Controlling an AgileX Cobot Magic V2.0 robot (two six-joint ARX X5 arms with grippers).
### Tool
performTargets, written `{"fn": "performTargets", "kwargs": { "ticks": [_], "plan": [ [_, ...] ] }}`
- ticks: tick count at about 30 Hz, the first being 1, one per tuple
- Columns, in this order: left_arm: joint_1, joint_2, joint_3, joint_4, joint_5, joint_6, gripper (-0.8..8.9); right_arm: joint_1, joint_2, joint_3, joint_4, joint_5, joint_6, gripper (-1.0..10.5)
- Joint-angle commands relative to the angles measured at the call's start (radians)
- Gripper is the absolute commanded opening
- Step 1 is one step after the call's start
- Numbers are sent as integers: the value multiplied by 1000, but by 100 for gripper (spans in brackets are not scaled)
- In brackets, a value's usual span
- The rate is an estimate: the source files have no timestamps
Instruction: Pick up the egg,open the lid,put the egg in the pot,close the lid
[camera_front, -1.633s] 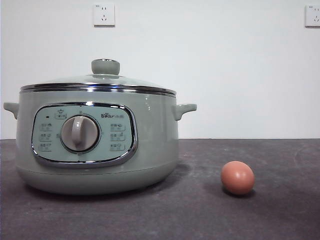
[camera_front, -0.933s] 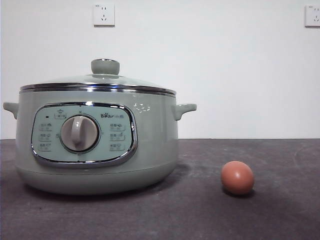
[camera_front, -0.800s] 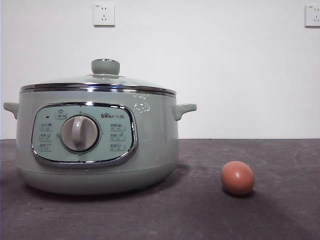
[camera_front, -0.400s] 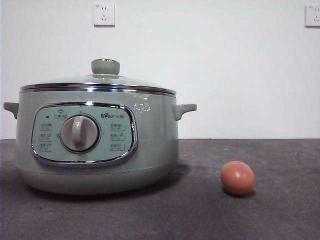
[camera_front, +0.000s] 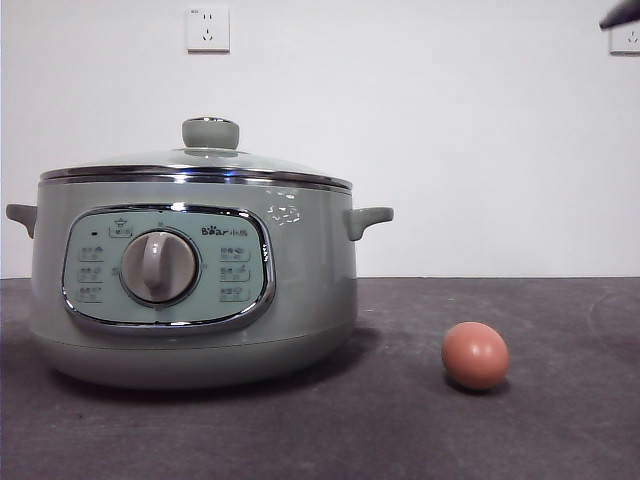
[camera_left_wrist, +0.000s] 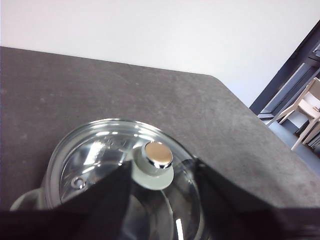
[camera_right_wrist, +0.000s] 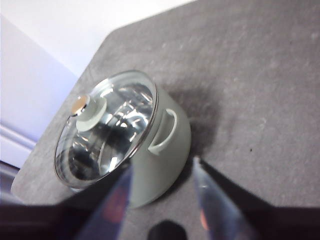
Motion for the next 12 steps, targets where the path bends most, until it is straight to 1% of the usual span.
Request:
{"fn": "performTargets", "kwargs": {
  "ticks": [1, 3, 6, 8, 9, 11, 12],
  "plan": [
    [0, 0, 6, 22, 0, -2, 377, 23, 17, 8, -11, 2, 11, 468],
    [-1, 0, 6, 33, 2, -3, 377, 50, 34, 25, -45, 47, 14, 468],
    [-13, 0, 6, 50, 0, -3, 377, 131, 82, 76, -135, 187, 4, 467],
    [-23, 0, 6, 58, -4, -3, 377, 211, 131, 121, -200, 294, 11, 452],
    [-27, 2, 6, 61, -12, -3, 377, 247, 155, 140, -224, 336, 16, 428],
    [-37, 2, 6, 61, -32, -3, 377, 331, 216, 182, -264, 425, 39, 425],
    [-41, 4, 6, 61, -34, -3, 377, 365, 242, 196, -269, 454, 49, 425]
  ]
}}
